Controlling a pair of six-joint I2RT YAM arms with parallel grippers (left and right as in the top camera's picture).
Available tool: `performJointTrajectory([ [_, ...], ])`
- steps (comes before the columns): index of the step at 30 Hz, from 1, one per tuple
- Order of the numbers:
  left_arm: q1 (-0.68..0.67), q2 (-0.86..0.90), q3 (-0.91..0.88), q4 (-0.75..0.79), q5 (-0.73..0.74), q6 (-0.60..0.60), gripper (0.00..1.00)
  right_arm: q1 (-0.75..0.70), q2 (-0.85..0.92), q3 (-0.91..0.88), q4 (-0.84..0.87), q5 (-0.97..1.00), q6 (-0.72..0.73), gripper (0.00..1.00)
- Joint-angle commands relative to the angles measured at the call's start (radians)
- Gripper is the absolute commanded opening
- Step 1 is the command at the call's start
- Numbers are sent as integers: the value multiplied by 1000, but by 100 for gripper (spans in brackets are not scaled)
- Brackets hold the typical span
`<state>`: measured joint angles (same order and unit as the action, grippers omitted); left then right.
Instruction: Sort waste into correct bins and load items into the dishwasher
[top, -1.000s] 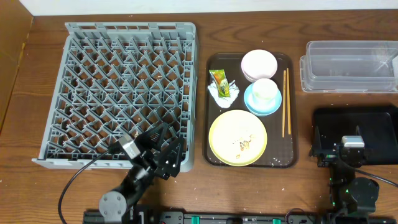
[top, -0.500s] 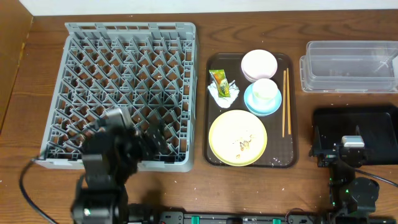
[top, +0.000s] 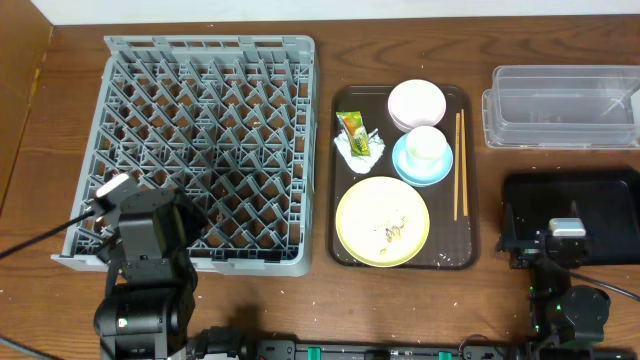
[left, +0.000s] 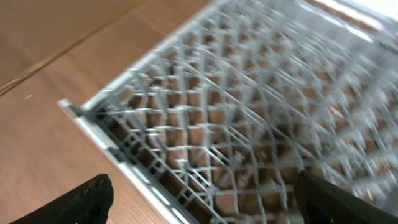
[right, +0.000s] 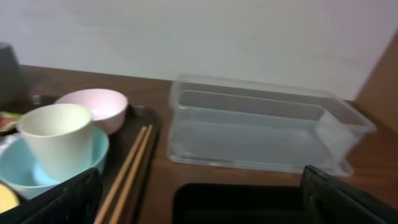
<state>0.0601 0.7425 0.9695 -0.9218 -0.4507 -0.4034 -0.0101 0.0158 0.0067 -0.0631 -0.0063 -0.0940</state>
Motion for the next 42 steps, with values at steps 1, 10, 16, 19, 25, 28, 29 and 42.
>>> performJointTrajectory([
  [1, 13, -3, 23, -13, -104, -108, 94, -9, -3, -1, 5, -172, 50, 99],
  [10, 13, -3, 23, -13, -46, -107, 94, -9, -3, -1, 318, -468, 651, 99],
  [16, 13, -3, 23, -13, -46, -107, 94, -9, -2, 13, 722, -308, 765, 99],
  [19, 13, -3, 23, -13, -46, -107, 94, -9, 7, 74, 708, -208, 796, 99],
  [25, 13, -3, 23, -13, -46, -107, 94, -9, 190, 282, 673, -203, 743, 99],
  [28, 13, -3, 23, -13, -46, -107, 94, -9, 343, 416, 673, -323, 660, 99],
  [29, 13, -3, 23, -13, -46, -107, 94, -9, 403, 468, 672, -388, 620, 99],
  [42, 13, -3, 23, -13, -46, -107, 94, 27, 1305, 1469, -150, -1395, 384, 99],
])
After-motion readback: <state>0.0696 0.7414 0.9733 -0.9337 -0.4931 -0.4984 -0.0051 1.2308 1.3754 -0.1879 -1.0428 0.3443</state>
